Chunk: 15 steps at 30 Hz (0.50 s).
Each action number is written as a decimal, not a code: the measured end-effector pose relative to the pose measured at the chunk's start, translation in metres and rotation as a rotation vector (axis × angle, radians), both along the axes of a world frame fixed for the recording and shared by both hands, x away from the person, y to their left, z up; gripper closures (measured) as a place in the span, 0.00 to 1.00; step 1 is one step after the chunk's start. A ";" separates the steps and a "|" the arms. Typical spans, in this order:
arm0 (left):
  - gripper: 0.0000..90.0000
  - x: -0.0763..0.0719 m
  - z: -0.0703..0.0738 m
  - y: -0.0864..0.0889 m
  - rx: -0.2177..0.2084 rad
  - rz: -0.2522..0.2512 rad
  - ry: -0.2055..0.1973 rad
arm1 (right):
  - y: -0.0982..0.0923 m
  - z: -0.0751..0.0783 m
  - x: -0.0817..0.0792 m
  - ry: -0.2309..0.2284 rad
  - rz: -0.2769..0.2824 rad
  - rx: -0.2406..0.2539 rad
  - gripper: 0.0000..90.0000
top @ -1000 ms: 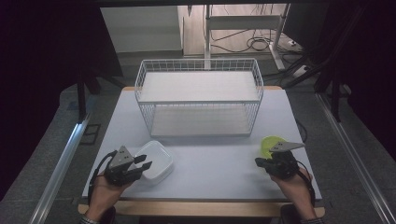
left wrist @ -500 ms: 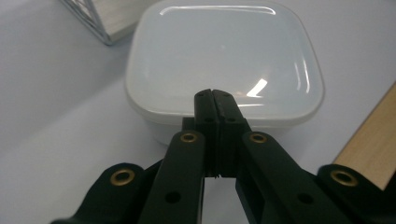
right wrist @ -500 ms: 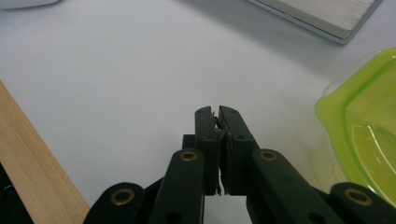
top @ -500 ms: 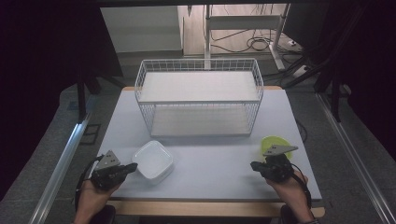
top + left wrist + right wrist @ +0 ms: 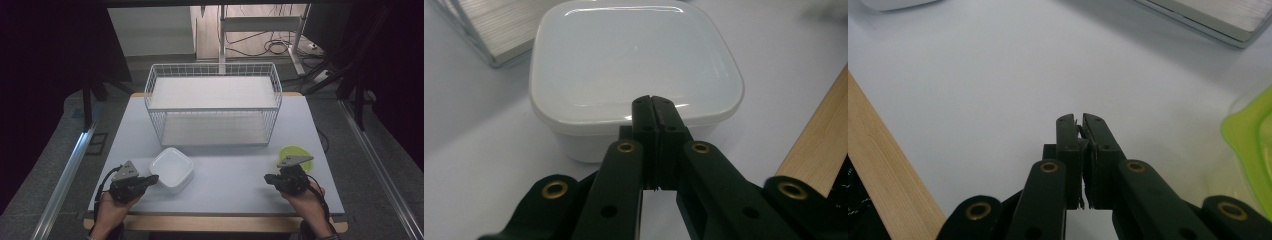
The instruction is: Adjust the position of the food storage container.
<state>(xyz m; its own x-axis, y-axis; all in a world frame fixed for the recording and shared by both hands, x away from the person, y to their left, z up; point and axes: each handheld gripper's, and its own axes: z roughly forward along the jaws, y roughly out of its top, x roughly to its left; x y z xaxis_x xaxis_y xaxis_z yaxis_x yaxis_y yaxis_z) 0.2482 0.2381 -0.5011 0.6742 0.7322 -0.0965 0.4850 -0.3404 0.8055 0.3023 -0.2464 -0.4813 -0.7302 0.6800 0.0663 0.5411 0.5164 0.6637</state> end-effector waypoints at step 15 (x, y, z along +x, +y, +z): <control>0.99 0.037 -0.024 0.033 0.042 0.185 0.101 | 0.032 -0.004 -0.003 0.036 0.071 0.089 0.97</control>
<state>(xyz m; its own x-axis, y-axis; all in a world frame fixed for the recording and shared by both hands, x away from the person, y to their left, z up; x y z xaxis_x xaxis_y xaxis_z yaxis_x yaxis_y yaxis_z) 0.2854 0.2713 -0.5249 0.5161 0.8476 -0.1235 0.6201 -0.2702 0.7366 0.2994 -0.2141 -0.4848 -0.7721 0.6172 0.1511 0.5299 0.4941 0.6892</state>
